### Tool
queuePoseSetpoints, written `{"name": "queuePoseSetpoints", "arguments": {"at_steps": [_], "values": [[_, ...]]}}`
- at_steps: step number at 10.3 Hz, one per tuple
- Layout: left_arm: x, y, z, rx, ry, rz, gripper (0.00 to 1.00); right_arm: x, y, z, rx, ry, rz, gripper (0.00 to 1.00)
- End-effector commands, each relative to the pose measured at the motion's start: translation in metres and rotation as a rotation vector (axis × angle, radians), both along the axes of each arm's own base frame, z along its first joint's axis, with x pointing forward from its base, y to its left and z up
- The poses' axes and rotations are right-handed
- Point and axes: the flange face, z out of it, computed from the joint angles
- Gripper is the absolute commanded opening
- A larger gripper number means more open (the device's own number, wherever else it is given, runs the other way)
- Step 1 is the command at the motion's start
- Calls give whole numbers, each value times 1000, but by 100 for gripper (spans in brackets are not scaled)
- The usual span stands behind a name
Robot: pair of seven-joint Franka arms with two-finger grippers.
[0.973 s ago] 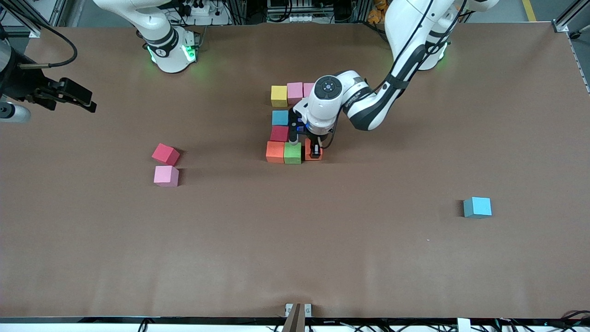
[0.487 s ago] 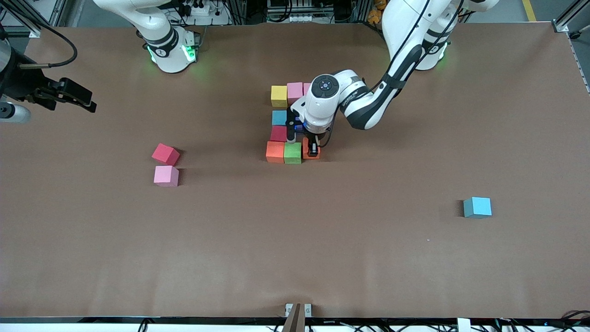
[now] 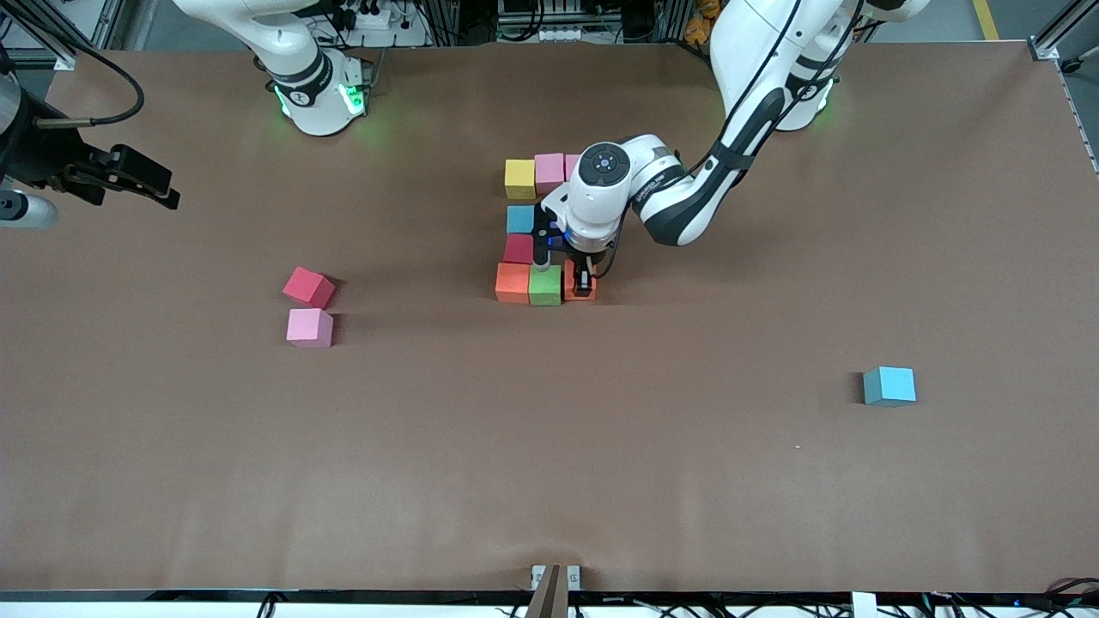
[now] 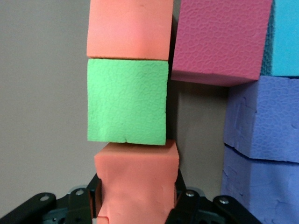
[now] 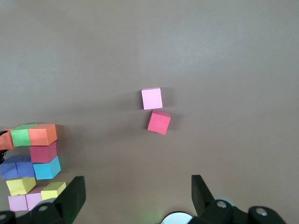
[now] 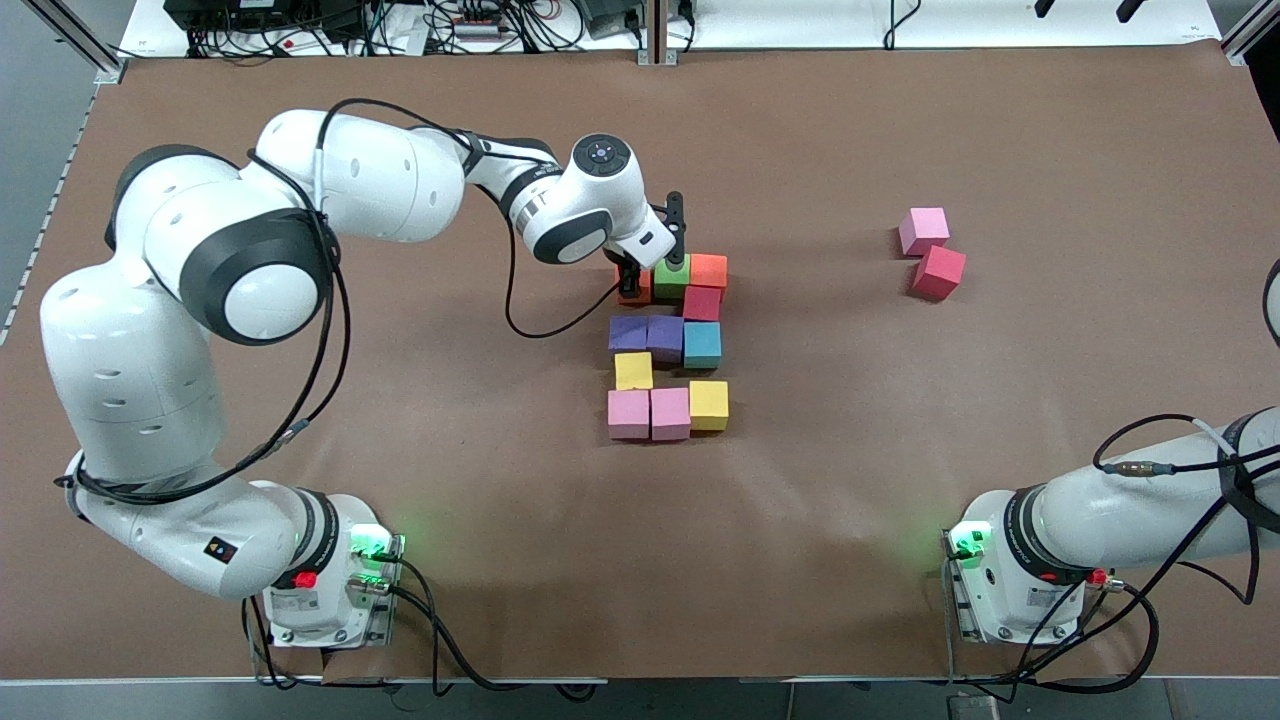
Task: Form number 2 with 11 blocks
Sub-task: 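Lower the orange cube beside the green cube with the left gripper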
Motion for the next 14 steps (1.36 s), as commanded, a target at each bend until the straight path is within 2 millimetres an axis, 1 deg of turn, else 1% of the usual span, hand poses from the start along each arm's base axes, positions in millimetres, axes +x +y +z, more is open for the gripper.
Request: {"name": "queuePoseSetpoints", "arguments": {"at_steps": [1,2,4,6,9,10,12,13,14], "values": [[2,-5,-3,1,-18,6,100,-1,0,6,-8,1,-17,100],[2,-4,-3,1,-18,21,100,-1,0,6,-6,2,-17,100],[5,-3,5,-4,-28,27,100,-1,0,6,-7,3,-17,100],[11,-1,24,-17,-49,37,100,-1,0,6,-7,3,-17,100],[22,4,67,-47,-71,88,100,-1,0,6,-7,3,-17,100],[28,10,85,-67,-69,128,100,-1,0,6,-8,3,-17,100],[37,21,113,-89,-60,190,100,-1,0,6,-8,5,-17,100],[50,37,132,-95,-64,234,100,-1,0,6,-8,3,-17,100],[65,59,153,-101,-63,299,100,-1,0,6,-8,4,-17,100]]}}
